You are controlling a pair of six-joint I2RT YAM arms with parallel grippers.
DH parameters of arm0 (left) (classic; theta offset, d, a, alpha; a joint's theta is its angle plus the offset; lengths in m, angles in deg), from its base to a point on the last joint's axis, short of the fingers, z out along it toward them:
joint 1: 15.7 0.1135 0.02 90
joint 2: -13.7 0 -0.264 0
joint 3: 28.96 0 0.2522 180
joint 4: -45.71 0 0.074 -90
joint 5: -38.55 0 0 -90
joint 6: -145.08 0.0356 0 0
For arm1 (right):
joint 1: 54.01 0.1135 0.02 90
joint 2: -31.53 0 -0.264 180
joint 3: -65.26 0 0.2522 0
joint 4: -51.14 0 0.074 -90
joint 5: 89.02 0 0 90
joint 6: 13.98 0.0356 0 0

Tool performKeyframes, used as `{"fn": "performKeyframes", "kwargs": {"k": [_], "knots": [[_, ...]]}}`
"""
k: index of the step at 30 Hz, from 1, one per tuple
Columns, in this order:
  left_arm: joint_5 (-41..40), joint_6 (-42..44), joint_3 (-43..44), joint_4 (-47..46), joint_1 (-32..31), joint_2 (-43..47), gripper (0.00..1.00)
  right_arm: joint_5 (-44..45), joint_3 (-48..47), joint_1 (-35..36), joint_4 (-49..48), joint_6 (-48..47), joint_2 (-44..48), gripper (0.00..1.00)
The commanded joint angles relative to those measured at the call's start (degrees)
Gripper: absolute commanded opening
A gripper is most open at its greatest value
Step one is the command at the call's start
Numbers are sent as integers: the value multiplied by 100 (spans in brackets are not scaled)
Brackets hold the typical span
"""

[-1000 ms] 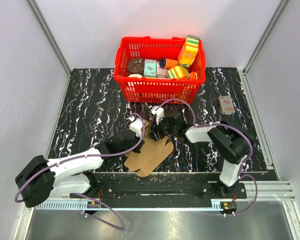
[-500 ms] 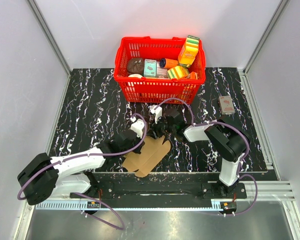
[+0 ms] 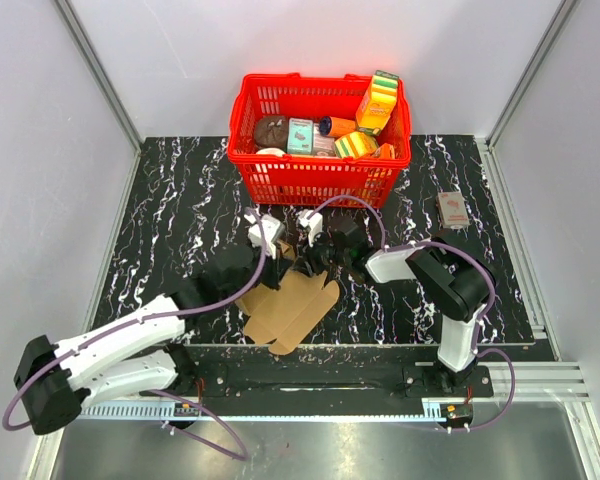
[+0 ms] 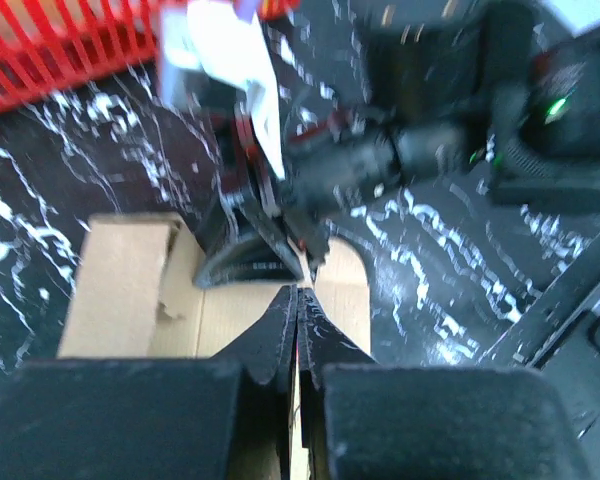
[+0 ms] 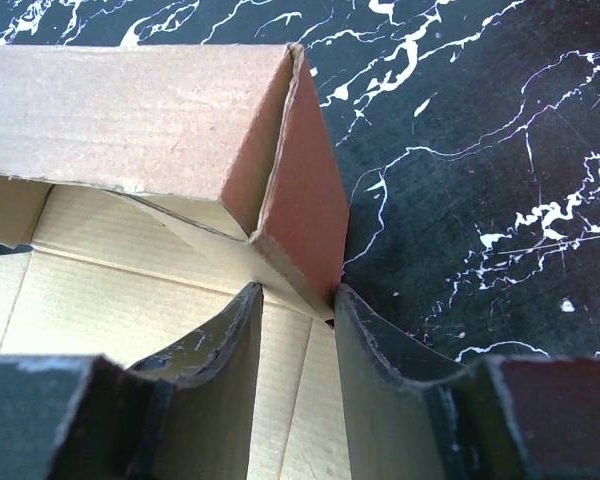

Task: Fold the paper box

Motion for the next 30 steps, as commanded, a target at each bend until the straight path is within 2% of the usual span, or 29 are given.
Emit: {"fn": "performKeyframes", "kwargs": {"k": [1, 6, 12, 22, 30], "knots": [[-693, 273, 343, 288, 53, 404, 0, -76, -194, -50, -229, -23, -27, 40], [-741, 212, 115, 394, 562, 27, 0, -103, -211, -41, -238, -14, -36, 40], [-917, 256, -175, 192, 852, -352, 0, -129, -211, -50, -203, -23, -18, 40], [-785, 326, -342, 42, 994, -563, 0, -252, -299, -50, -220, -23, -89, 40], [-723, 309, -369, 16, 994, -466, 0, -375, -422, -50, -255, -23, -185, 45]]}}
